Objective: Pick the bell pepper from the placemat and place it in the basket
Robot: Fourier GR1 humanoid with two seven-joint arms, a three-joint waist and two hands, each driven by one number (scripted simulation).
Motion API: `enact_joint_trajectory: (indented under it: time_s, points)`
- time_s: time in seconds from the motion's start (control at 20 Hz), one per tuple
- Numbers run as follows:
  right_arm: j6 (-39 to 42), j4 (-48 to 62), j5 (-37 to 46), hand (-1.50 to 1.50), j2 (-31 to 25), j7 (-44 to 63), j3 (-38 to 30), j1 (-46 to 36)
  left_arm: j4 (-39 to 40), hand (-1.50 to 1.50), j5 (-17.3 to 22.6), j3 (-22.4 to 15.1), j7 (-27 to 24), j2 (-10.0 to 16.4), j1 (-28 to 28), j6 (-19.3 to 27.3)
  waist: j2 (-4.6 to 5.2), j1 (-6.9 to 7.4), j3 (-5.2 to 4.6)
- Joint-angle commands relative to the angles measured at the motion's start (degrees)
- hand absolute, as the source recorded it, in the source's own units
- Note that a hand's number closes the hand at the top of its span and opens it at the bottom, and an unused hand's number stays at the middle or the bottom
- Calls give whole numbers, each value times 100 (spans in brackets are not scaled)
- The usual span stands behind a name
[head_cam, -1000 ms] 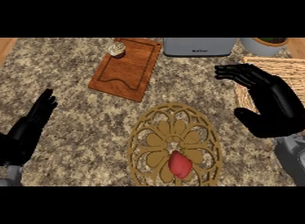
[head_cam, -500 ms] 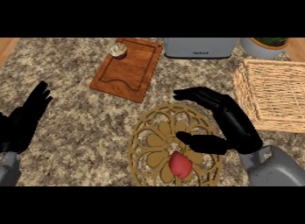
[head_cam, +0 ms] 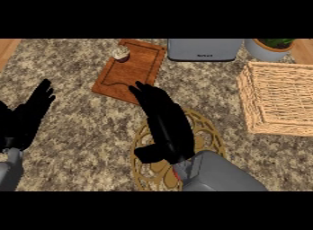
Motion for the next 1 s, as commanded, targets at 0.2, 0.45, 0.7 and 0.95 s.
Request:
enact_joint_trajectory:
  time_s: [0.2,0.45,0.7,0.95]
  points:
    - [2345,595,1110,-150,10,3017,-97,-1526,151,0,24,46,76,-59,-37,36,-101,-158,-20]
    - [3920,148,541,-150,543,4244,-708,-2211,394,0,-10,161,-85,-62,-29,42,-62,-219,6]
    - [4517,202,-560,-150,630,4511,-1139,-2082,83,0,-71,-5,37,-174,69,118,-60,-114,24]
    - [4696,-599,-1085,-150,633,4950,-1388,-2094,265,0,-126,65,-129,-186,106,107,-75,-273,27]
